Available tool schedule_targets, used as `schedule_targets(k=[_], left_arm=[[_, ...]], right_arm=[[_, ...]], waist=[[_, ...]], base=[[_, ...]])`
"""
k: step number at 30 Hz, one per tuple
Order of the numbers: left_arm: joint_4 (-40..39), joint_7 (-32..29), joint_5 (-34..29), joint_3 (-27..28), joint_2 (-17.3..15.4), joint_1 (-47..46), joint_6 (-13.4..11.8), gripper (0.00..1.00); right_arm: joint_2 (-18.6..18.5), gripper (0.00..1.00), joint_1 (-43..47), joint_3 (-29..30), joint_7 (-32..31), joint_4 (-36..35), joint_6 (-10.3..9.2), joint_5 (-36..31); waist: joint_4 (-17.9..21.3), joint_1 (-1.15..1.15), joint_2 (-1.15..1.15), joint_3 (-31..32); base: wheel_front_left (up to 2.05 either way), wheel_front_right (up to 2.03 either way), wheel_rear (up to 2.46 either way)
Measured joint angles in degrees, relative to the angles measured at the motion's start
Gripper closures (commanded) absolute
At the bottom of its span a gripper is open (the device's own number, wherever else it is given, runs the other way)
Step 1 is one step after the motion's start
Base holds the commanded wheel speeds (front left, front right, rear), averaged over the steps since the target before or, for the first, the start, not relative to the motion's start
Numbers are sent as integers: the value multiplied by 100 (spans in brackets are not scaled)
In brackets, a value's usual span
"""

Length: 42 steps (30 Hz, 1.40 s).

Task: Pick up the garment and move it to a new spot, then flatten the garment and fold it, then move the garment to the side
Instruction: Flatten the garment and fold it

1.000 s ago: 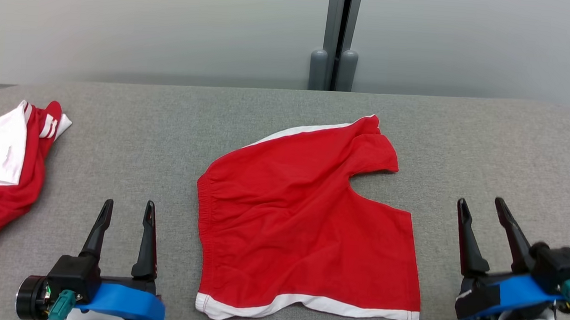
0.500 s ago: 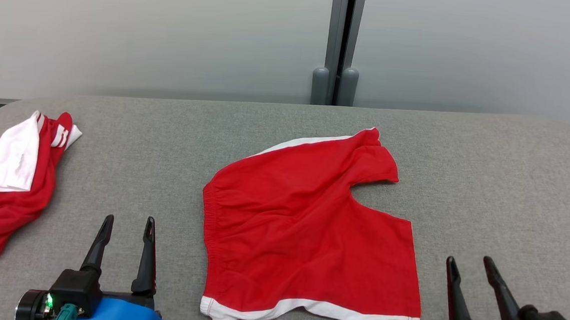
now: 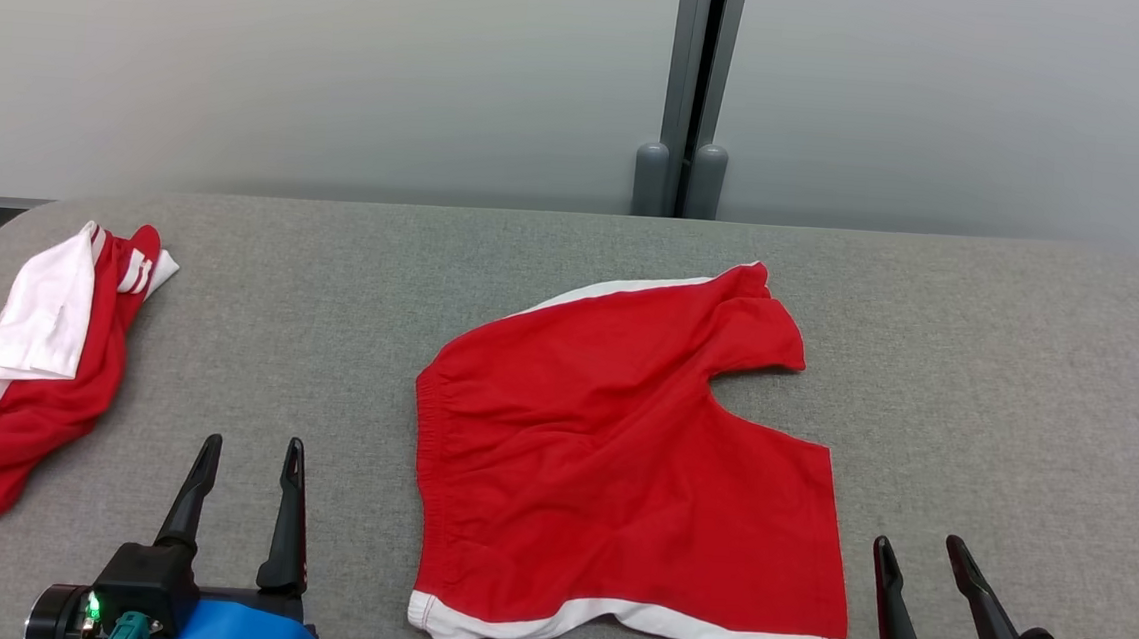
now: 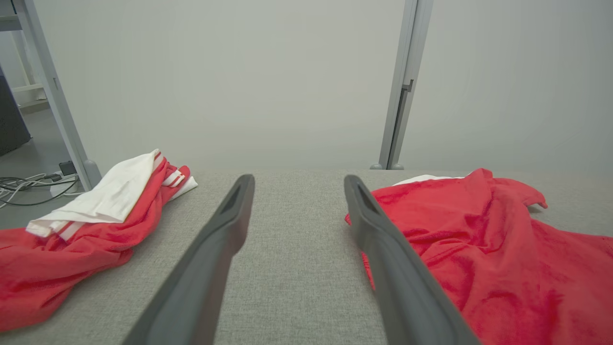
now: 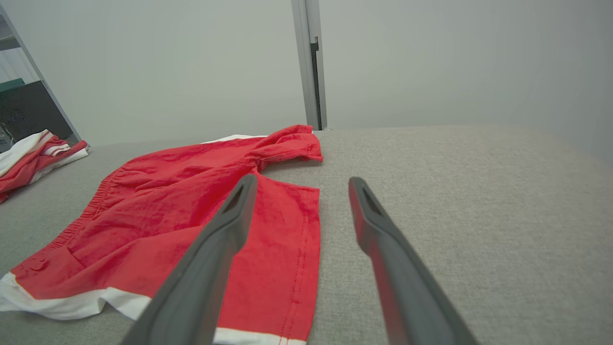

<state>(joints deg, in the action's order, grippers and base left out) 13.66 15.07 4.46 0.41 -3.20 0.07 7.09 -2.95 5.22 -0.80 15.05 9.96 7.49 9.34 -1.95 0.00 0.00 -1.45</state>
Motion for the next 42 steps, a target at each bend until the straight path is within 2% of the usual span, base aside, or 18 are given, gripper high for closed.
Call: schedule_targets(k=[6, 13, 19, 26, 35, 42], left_arm=[[1, 0, 23, 4, 2, 0, 0, 0], [196, 0, 254, -314, 3, -1, 11, 0], [480, 0, 461, -947, -85, 1, 23, 0], [1071, 0, 836, -1848, -344, -17, 31, 0], [1731, 0, 1233, -2414, -516, -197, 31, 0], [1851, 0, 1624, -3037, -614, -454, 31, 0]], right_arm=[[2, 0, -1, 31, 1, 53, 0, 24], [4, 0, -37, 46, 0, 482, 0, 67], [7, 0, -165, 3, 0, 947, 0, 210], [11, 0, -363, -255, 0, 1505, 0, 452], [11, 0, -549, -535, 0, 1954, 0, 723], [11, 0, -684, -715, 13, 2267, 0, 849]], waist=[[-7, 0, 0, -29], [10, 0, 0, -123], [35, 0, 0, -245], [61, 0, 0, -398], [73, 0, 0, -497], [73, 0, 0, -528]], base=[[0, 0, 0], [0, 0, 0], [0, 0, 0], [0, 0, 0], [0, 0, 0], [0, 0, 0]])
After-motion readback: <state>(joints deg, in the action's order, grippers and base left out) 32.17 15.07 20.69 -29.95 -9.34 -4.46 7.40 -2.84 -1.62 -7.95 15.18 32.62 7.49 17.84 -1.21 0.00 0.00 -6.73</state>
